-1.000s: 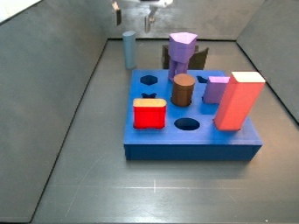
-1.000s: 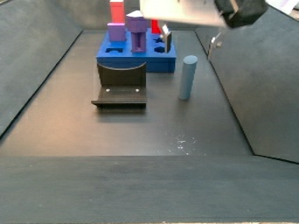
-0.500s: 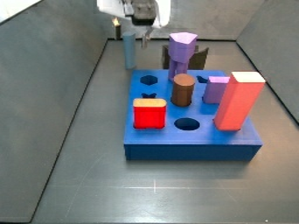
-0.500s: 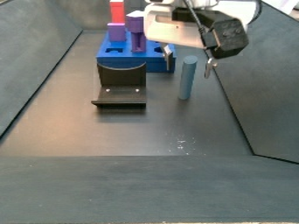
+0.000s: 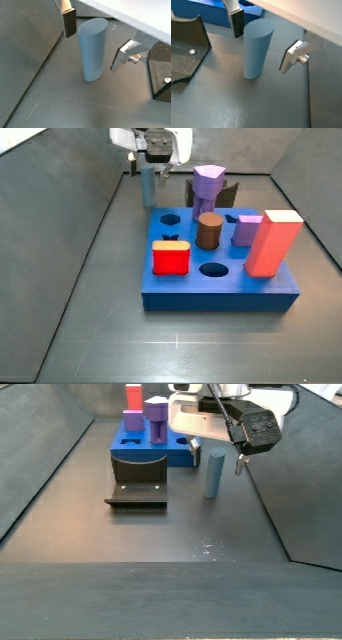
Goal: Pick up the oval object. Move up. Move to above the board. Insert the oval object.
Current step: Pick up the oval object, then move up.
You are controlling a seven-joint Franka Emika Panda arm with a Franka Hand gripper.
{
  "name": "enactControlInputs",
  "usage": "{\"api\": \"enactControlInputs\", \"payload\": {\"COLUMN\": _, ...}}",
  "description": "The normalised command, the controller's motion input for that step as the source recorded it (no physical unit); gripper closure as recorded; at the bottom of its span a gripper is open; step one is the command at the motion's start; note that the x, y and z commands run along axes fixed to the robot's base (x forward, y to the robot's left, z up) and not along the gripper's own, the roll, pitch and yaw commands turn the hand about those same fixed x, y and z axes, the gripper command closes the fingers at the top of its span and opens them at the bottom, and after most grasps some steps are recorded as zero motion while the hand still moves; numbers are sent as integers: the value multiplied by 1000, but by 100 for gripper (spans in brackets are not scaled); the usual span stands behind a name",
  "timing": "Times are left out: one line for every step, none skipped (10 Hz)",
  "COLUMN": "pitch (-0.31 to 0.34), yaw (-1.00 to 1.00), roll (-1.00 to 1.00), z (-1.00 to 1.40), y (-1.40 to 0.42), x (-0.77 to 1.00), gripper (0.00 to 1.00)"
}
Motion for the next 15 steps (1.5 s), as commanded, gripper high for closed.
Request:
{"api": "enactControlInputs", "payload": {"pitch": 0, "yaw": 0, "roll": 11, "z": 0, "y": -3, "x": 0, "gripper": 0}}
{"api": "enactControlInputs", "payload": {"pitch": 0, "yaw": 0, "roll": 0, "z": 0, "y": 0, "x": 0, "gripper": 0}}
{"api": "enactControlInputs", "payload": {"pitch": 0, "yaw": 0, "roll": 0, "z": 0, "y": 0, "x": 0, "gripper": 100}}
{"api": "enactControlInputs", "payload": {"pitch": 0, "yaw": 0, "roll": 0, "z": 0, "y": 0, "x": 0, "gripper": 100}}
{"api": "enactControlInputs", "payload": {"pitch": 0, "yaw": 0, "roll": 0, "z": 0, "y": 0, "x": 0, "gripper": 100}}
{"api": "enactControlInputs", "payload": {"pitch": 0, "yaw": 0, "roll": 0, "z": 0, "y": 0, "x": 0, "gripper": 100}}
{"api": "enactControlInputs", "payload": {"pitch": 0, "yaw": 0, "roll": 0, "z": 0, "y": 0, "x": 0, "gripper": 100}}
{"api": "enactControlInputs", "payload": {"pitch": 0, "yaw": 0, "roll": 0, "z": 0, "y": 0, "x": 0, "gripper": 100}}
{"api": "enactControlInputs", "payload": {"pitch": 0, "yaw": 0, "roll": 0, "z": 0, "y": 0, "x": 0, "gripper": 100}}
{"api": "enactControlInputs", "payload": {"pitch": 0, "yaw": 0, "roll": 0, "z": 0, "y": 0, "x": 0, "gripper": 100}}
{"api": "enactControlInputs", "payload": {"pitch": 0, "yaw": 0, "roll": 0, "z": 0, "y": 0, "x": 0, "gripper": 100}}
{"api": "enactControlInputs", "payload": {"pitch": 0, "yaw": 0, "roll": 0, "z": 0, "y": 0, "x": 0, "gripper": 100}}
{"api": "enactControlInputs", "payload": {"pitch": 0, "yaw": 0, "roll": 0, "z": 0, "y": 0, "x": 0, "gripper": 100}}
{"api": "enactControlInputs", "payload": {"pitch": 0, "yaw": 0, "roll": 0, "z": 833, "y": 0, "x": 0, "gripper": 100}}
{"api": "enactControlInputs", "payload": {"pitch": 9, "yaw": 20, "roll": -3, "z": 827, "y": -5, "x": -32, "gripper": 100}}
